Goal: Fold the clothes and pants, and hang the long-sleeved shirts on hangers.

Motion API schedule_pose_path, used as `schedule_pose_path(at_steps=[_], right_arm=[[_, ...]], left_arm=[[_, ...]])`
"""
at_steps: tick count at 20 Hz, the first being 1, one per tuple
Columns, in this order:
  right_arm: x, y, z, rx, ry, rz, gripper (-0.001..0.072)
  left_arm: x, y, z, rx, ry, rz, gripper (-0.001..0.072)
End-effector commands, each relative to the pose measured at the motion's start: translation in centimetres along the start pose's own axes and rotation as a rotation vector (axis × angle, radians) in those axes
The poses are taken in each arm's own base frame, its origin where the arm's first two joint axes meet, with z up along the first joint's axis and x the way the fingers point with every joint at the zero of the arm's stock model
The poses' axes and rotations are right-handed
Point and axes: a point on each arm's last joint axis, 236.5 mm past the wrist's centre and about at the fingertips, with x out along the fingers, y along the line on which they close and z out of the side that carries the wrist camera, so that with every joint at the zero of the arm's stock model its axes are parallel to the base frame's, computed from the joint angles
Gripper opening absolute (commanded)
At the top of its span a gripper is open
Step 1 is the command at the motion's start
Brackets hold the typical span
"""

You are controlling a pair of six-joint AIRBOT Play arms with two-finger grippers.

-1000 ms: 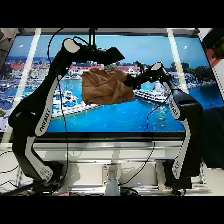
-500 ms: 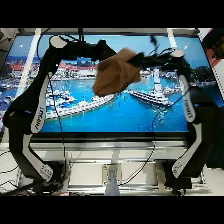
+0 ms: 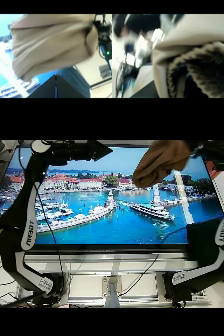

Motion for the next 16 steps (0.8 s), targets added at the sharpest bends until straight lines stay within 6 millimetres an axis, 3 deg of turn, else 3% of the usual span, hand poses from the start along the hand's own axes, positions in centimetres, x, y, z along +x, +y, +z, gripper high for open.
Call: schedule_pose_path(at_steps=[1,4,6,8,10,11,12,13,16], right_arm=[[-9.0,-0.4,6.5,0.008,-0.249,-0.167,0.0034],[-17.7,-2.8,9.7,0.035,-0.426,-0.387,0.0034],[-23.7,-5.1,10.2,0.100,-0.518,-0.560,0.0034],[-29.3,-8.7,7.5,0.153,-0.480,-0.822,0.0033],[-33.4,-12.0,2.4,0.220,-0.314,-1.070,0.0034],[-34.8,-13.5,-0.7,0.277,-0.214,-1.162,0.0034],[-35.1,-14.3,-3.3,0.334,-0.126,-1.190,0.0033],[-34.6,-14.8,-4.7,0.362,-0.083,-1.166,0.0034],[-31.5,-14.5,-5.6,0.308,-0.026,-1.024,0.0034]], left_arm=[[-1.3,-4.5,0.6,0.120,-0.001,-0.045,0.0018],[-2.4,-8.4,1.2,0.238,-0.023,-0.067,0.0017],[-3.2,-10.6,1.6,0.283,-0.038,-0.077,0.0017],[-3.8,-12.2,1.9,0.315,-0.053,-0.081,0.0017],[-4.3,-13.2,2.1,0.333,-0.061,-0.085,0.0017],[-4.4,-13.5,2.1,0.337,-0.063,-0.087,0.0017],[-4.5,-13.6,2.1,0.340,-0.065,-0.086,0.0017],[-4.5,-13.6,2.1,0.343,-0.065,-0.086,0.0017],[-4.5,-13.6,2.1,0.342,-0.065,-0.087,0.0018]])
